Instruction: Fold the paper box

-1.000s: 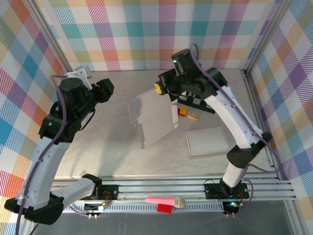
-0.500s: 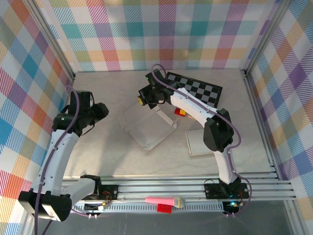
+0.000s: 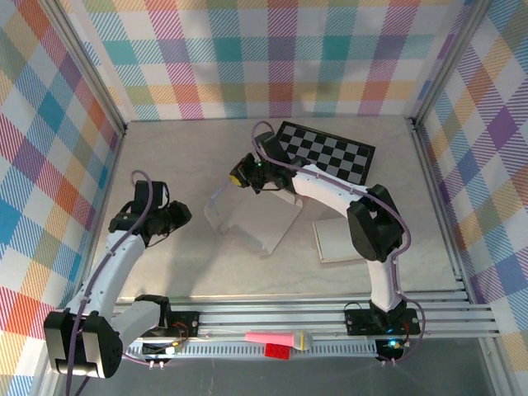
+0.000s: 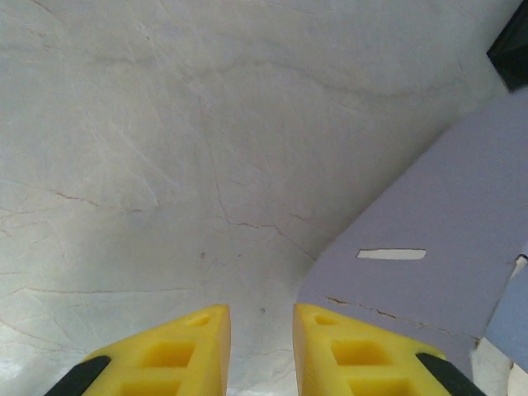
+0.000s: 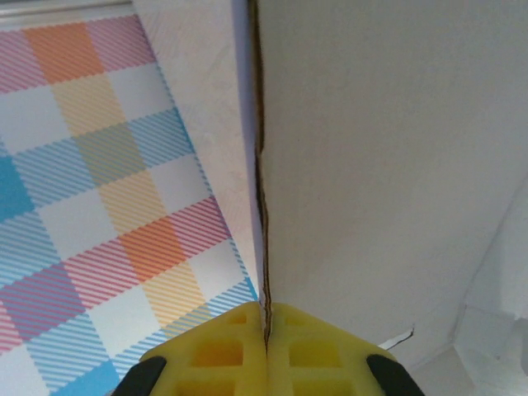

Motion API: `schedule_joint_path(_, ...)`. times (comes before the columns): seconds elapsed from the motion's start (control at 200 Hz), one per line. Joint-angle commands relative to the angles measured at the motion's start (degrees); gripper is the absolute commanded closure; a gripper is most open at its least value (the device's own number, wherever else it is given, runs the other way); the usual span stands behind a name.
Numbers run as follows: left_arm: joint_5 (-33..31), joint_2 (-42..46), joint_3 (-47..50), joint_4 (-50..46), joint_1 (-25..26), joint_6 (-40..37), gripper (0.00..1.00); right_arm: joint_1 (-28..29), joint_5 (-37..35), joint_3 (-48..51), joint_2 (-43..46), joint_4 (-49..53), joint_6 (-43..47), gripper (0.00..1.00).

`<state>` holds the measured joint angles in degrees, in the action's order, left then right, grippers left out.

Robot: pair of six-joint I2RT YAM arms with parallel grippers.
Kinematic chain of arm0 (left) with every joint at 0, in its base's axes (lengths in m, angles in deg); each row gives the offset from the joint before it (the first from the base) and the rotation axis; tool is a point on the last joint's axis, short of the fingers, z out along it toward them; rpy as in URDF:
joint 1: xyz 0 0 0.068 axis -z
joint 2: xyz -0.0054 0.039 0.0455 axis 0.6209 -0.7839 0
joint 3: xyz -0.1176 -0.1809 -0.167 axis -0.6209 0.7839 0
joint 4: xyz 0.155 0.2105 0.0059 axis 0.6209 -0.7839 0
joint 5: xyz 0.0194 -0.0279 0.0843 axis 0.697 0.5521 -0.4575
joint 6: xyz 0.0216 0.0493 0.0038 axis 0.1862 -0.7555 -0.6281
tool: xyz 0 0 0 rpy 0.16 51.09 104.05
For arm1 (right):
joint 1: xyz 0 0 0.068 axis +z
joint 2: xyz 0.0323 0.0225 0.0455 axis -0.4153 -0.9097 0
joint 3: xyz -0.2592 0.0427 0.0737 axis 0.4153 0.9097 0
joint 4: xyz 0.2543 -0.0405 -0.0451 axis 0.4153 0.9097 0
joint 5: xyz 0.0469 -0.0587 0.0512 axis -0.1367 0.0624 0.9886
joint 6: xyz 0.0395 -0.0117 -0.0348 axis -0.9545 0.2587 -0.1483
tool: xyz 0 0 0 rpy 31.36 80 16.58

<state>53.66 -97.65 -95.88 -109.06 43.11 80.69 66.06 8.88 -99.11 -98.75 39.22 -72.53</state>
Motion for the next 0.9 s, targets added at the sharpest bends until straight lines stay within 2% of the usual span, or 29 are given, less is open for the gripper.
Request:
schedule_joint_path(0.0,2.32,2.22,2.60,5.09,0.73,-2.70,0.73,-0.64,4.58,2.85,2.87,-10.09,2.79,1.00)
schedule_joint_path(0.12,2.36,2.76,5.18,6.10,2.01,-3.91,0.69,-1.56,8.27,5.30,2.98,-13.36,4.37,1.00)
schedule_joint_path(0.38,6.64,1.93,8.72,9.57,3.15,-8.11,0.66,-3.55,12.60,11.21,2.75,-20.77,5.02,1.00)
schedule_joint_path(0.56,9.39,0.70,9.16,11.21,7.11,-13.32,0.62,-4.03,14.06,11.92,1.77,-24.23,3.68,1.00)
schedule_joint_path(0.895,6.17,-3.91,6.82,12.85,12.31,-15.38,0.59,-4.10,14.65,11.53,0.97,-24.16,2.71,1.00)
